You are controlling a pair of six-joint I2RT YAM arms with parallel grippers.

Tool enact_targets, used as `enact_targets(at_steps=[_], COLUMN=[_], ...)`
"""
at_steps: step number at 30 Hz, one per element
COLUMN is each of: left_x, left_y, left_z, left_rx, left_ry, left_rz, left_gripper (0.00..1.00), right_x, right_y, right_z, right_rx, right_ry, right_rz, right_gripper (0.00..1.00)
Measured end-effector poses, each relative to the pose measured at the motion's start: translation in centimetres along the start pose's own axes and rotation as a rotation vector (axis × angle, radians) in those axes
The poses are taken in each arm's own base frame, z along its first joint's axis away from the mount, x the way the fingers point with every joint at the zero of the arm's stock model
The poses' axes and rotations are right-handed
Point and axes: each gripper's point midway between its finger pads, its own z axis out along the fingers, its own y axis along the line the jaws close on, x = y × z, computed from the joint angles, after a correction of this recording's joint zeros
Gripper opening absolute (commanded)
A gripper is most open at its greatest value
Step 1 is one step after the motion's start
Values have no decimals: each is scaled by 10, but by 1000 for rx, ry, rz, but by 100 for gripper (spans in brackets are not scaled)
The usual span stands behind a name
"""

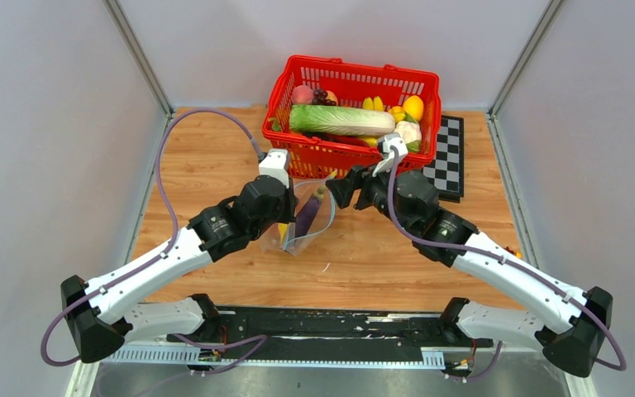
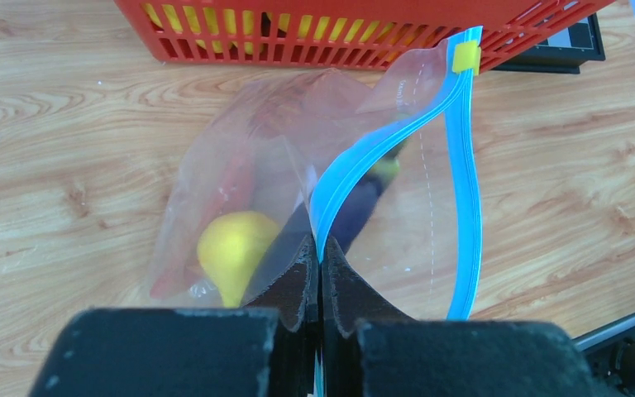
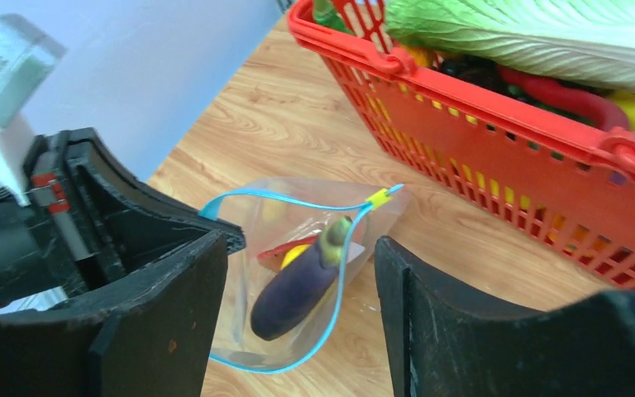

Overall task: Place the food in the zip-top bag and seal the zipper
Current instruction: Place the fake vegetable in the zipper food storage bag, then adjust the zipper food storage bag at the center of the board.

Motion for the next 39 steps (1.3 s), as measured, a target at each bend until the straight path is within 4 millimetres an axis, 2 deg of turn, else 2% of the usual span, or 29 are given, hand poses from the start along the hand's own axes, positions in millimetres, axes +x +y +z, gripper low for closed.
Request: enact_targets(at_steps=[2,4,9,11,13,15,17,21,22,23,26,29,32,39], left_x=[0,-1,-1,-1,-1,-2,-2,-14,-23,-29,-56,-80,-70,-22], left_y=[1,1,1,1,1,3,9,30,33,33,24,15,20,29], left_z=[0,-1,0,0,0,-1,-2,-14,-21,-27,-50,-62,-59,-25], left_rx=[-2,-3,-4,-3,-1,-6,-34,-130,-138,-133,-65,-36,-51,-107], left_ry=[-2,-4,-5,-4,-3,-6,-11,-30,-50,-63,-80,-127,-104,40], left_rz=[0,-1,-3,-2,1,10,34,96,106,113,124,111,123,191], left_gripper=[0,0,0,0,0,0,0,0,0,0,0,0,0,0], right_x=[-1,8,58,77,95,101,99,63,47,40,10,4,17,39], right_y=[-7,-13,-20,-23,-26,-25,-20,6,16,21,32,32,31,23], right_z=[0,5,19,24,29,33,34,40,42,43,52,64,68,73], right_rx=[42,74,90,95,107,105,81,-29,-87,-114,-203,-227,-240,-216], right_ry=[11,51,213,275,342,375,381,331,306,293,264,255,290,348], right_rz=[-4,-7,12,18,12,5,2,16,31,41,83,110,137,137], right_gripper=[63,61,41,12,0,0,0,0,0,0,0,0,0,4])
